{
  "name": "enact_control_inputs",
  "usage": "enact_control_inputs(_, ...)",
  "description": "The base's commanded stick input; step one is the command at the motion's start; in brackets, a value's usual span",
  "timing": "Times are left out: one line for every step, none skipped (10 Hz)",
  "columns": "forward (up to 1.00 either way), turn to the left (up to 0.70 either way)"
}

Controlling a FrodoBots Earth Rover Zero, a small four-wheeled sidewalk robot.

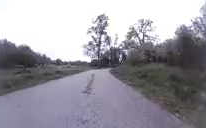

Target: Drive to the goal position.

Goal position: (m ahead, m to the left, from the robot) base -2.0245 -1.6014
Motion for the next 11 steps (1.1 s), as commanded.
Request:
enact_control_inputs(1.0, 0.0)
enact_control_inputs(1.0, 0.0)
enact_control_inputs(1.0, 0.0)
enact_control_inputs(1.0, 0.0)
enact_control_inputs(1.0, 0.0)
enact_control_inputs(1.0, 0.0)
enact_control_inputs(1.0, 0.0)
enact_control_inputs(1.0, 0.0)
enact_control_inputs(1.0, 0.0)
enact_control_inputs(1.0, 0.0)
enact_control_inputs(1.0, 0.0)
